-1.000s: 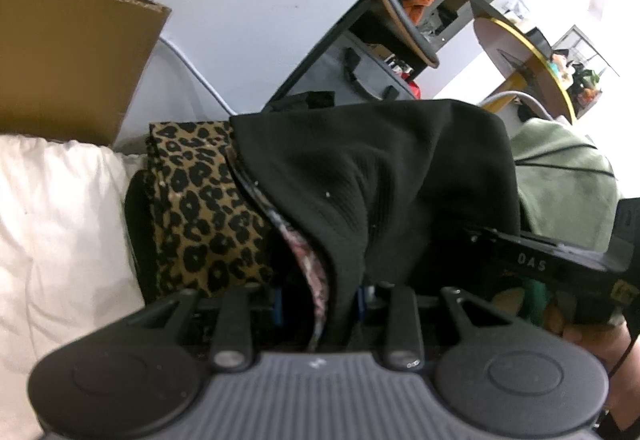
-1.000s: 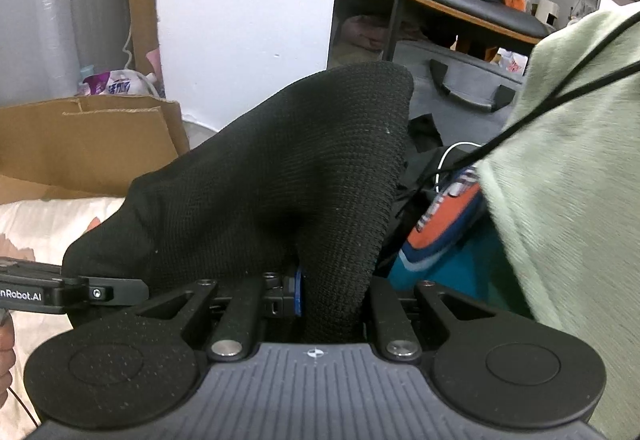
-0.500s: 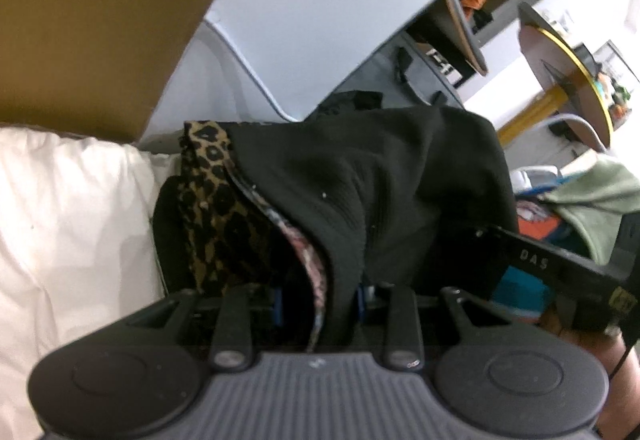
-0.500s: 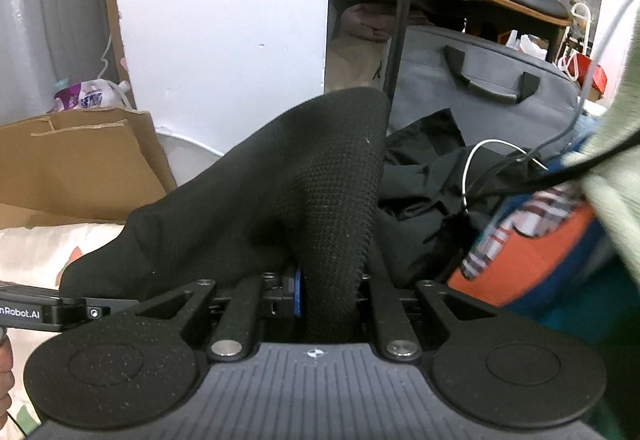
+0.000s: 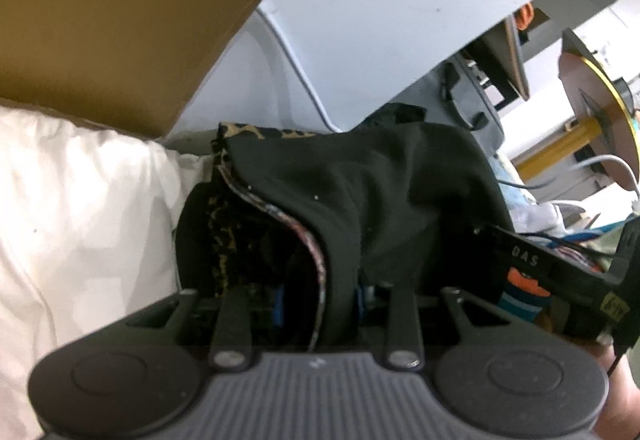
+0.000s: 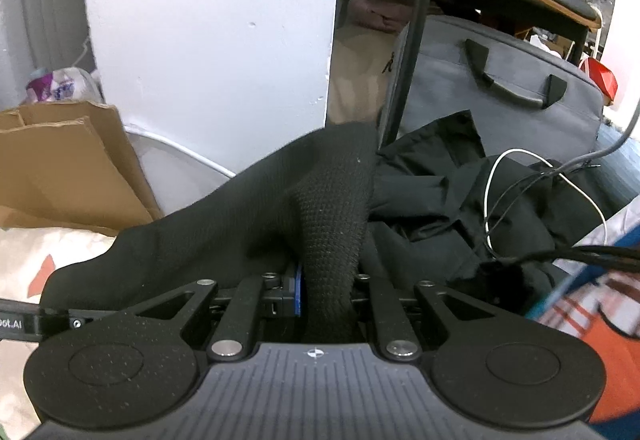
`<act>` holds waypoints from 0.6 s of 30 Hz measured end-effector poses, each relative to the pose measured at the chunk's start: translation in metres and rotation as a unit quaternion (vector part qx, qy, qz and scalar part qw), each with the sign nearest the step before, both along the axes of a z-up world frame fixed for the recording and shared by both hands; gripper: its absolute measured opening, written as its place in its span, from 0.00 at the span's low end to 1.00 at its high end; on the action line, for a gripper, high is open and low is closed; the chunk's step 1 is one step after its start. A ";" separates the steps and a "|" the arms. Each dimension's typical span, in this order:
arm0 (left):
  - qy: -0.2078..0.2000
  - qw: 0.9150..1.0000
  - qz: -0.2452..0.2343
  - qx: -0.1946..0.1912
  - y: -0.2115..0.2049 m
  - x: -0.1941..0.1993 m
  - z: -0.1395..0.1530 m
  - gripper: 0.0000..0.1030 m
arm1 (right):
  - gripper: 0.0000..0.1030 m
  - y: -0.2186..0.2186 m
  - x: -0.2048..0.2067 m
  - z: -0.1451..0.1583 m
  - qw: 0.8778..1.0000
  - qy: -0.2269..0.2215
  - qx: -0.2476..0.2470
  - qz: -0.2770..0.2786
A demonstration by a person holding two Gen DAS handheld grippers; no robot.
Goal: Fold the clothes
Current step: 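Lower the folded garment onto the clothes pile and open both grippers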
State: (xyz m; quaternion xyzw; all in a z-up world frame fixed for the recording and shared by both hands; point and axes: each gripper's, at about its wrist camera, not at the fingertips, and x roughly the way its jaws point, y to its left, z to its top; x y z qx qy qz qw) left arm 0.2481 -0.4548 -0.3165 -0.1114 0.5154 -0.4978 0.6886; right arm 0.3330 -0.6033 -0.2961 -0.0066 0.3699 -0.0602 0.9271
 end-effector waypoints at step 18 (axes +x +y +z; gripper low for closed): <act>0.023 1.000 -0.011 0.015 -0.015 0.012 -0.017 0.33 | 0.14 -0.035 0.073 -0.046 0.995 0.016 -0.019 -0.093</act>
